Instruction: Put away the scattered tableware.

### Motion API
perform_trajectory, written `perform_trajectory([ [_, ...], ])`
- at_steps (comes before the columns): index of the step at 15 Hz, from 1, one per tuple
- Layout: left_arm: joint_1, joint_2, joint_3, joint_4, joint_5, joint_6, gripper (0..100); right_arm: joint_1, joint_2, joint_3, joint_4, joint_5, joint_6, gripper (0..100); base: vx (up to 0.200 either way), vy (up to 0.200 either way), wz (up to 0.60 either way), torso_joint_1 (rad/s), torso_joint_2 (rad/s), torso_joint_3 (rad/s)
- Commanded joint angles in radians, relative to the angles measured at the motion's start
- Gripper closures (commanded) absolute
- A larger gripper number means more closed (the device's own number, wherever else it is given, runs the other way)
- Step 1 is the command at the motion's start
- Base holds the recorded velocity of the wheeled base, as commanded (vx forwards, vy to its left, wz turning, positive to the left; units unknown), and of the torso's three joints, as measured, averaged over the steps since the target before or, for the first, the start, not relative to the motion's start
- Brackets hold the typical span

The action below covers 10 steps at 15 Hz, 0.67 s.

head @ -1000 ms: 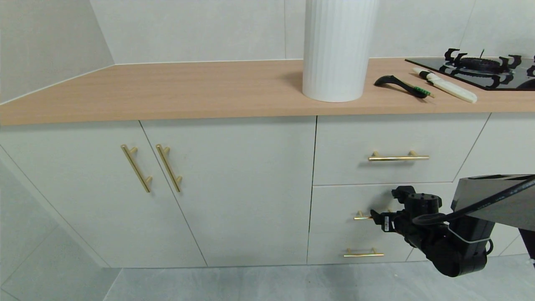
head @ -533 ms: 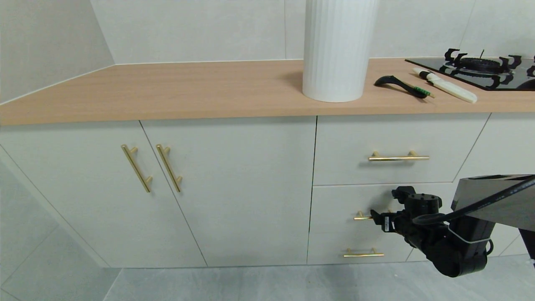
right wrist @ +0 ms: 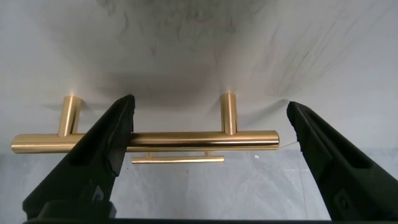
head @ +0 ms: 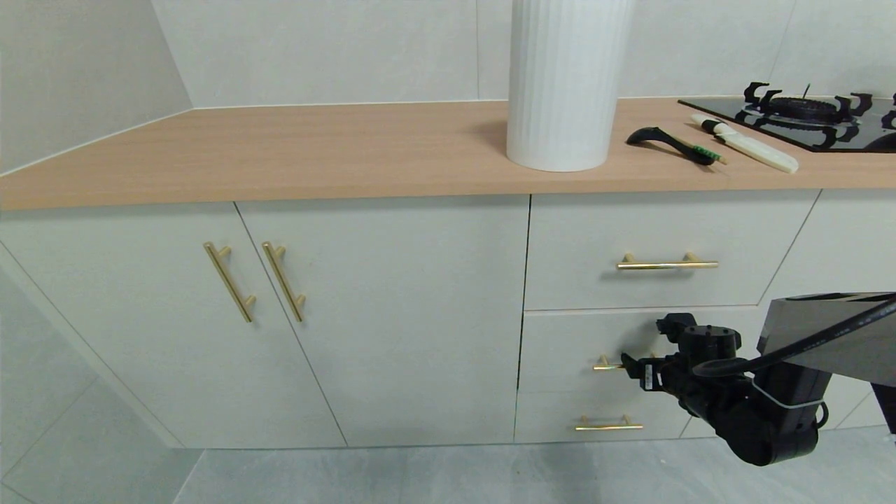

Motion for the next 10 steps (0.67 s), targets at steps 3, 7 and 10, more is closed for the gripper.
perform_trajectory([
  [3, 0.0, 0.0, 0.0, -0.002, 0.0, 0.0, 0, 0.0, -0.011, 0.014, 0.001, 0.001, 0.0, 0, 0.0, 0.0, 0.0, 0.0, 0.0, 0.0],
  [7, 0.0, 0.002, 0.0, -0.002, 0.0, 0.0, 0, -0.001, -0.096, 0.05, 0.067, 0.012, -0.002, 0, 0.0, 0.0, 0.0, 0.0, 0.0, 0.0],
  [10, 0.0, 0.0, 0.0, -0.002, 0.0, 0.0, 0, -0.003, -0.243, 0.101, 0.185, 0.055, -0.002, 0, 0.0, 0.0, 0.0, 0.0, 0.0, 0.0],
])
